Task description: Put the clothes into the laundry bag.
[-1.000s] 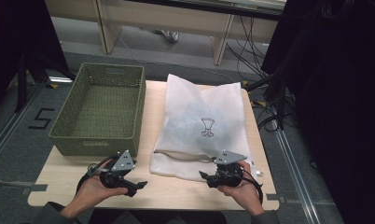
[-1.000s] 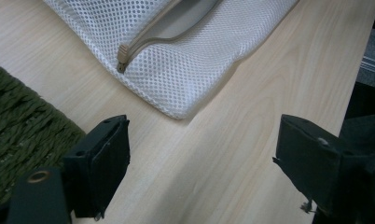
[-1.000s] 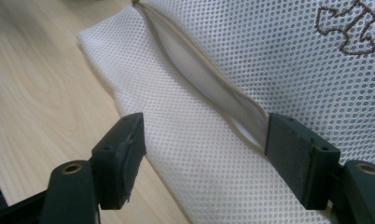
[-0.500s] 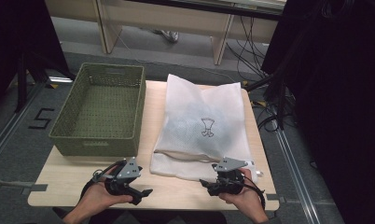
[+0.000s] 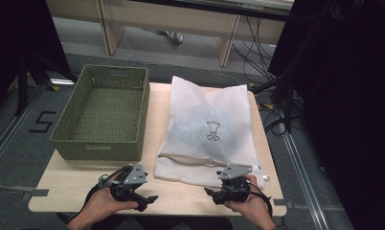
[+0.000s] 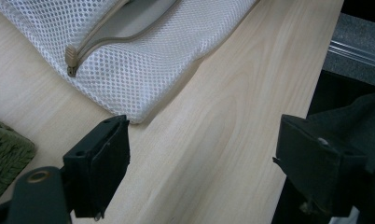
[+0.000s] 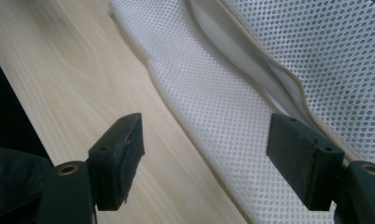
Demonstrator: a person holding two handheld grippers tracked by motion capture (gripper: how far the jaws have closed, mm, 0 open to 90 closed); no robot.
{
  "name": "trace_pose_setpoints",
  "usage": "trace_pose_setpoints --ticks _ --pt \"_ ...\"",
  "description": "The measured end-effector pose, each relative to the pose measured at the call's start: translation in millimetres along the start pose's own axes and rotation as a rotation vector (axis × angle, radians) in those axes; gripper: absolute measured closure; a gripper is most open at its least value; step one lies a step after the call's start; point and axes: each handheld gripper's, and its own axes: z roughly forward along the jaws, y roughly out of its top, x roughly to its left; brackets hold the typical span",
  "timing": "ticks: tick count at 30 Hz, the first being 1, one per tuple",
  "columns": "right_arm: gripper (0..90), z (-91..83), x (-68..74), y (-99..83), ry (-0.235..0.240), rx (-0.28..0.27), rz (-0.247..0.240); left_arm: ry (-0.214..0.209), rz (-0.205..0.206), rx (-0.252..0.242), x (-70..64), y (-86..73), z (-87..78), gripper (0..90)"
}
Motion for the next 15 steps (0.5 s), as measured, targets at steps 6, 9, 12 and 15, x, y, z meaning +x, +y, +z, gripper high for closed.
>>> trace_pose_setpoints --ticks 6,9,12,15 --pt "28.5 0.2 -1.3 0.0 -0.001 0.001 -0.011 -0.001 0.024 -0.003 1.3 0.9 -1.0 17.1" --pt "28.4 0.1 -0.2 -0.7 -0.005 0.007 0.002 -0.001 0.022 -0.004 1.4 1.0 -0.8 17.1" --pt "28.4 0.5 -1.2 -0.1 0.000 0.003 -0.006 0.001 0.024 -0.003 1.7 0.9 -1.1 17.1" --pt "28.4 0.8 -1.2 -0.5 0.002 0.010 -0.012 -0.009 -0.003 -0.007 0.7 0.4 -0.5 17.1"
